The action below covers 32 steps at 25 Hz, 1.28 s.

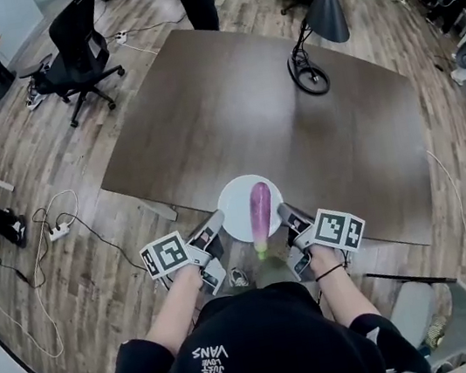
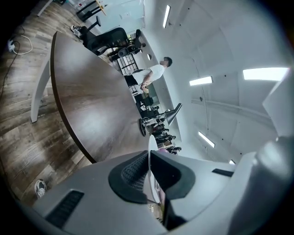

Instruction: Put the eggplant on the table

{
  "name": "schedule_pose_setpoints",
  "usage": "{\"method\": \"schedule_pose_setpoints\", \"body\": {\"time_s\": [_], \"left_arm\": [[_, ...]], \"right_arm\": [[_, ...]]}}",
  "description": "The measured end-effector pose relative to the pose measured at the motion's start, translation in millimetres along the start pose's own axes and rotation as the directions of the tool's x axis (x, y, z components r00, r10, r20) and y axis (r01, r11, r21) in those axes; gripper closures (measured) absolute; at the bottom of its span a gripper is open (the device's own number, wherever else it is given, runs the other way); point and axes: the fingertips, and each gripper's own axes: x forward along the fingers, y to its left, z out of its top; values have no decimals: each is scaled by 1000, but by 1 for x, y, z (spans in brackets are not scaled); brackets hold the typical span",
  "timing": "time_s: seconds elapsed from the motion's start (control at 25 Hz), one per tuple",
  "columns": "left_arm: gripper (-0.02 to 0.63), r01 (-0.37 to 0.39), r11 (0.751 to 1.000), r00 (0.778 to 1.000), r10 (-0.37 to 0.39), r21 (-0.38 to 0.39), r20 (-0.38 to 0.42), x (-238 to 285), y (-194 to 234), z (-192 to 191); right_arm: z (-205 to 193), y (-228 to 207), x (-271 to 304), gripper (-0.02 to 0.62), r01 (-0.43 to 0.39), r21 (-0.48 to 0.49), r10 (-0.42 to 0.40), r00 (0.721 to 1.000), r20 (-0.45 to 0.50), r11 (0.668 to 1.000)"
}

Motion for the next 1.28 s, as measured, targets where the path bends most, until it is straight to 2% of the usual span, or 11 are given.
{"method": "schedule_pose_setpoints", "body": {"time_s": [0.16, 0.36, 0.6, 1.28], "left_arm": [[581, -5, 1000, 1000, 5, -14, 2, 2, 10, 10], [581, -12, 1000, 1000, 11, 7, 19, 22, 10, 40], [581, -27, 999, 999, 28, -20, 44, 37, 18, 55], [581, -55, 998, 997, 56, -12, 58, 113, 37, 129]], "right_arm": [[3, 2, 14, 552, 6, -5, -7, 1000, -9, 1000], [31, 5, 38, 552, -3, -12, 3, 1000, -29, 1000], [49, 3, 59, 552, -17, -25, 16, 999, -49, 1000], [131, -10, 134, 552, -22, -32, 20, 997, -78, 999]]}}
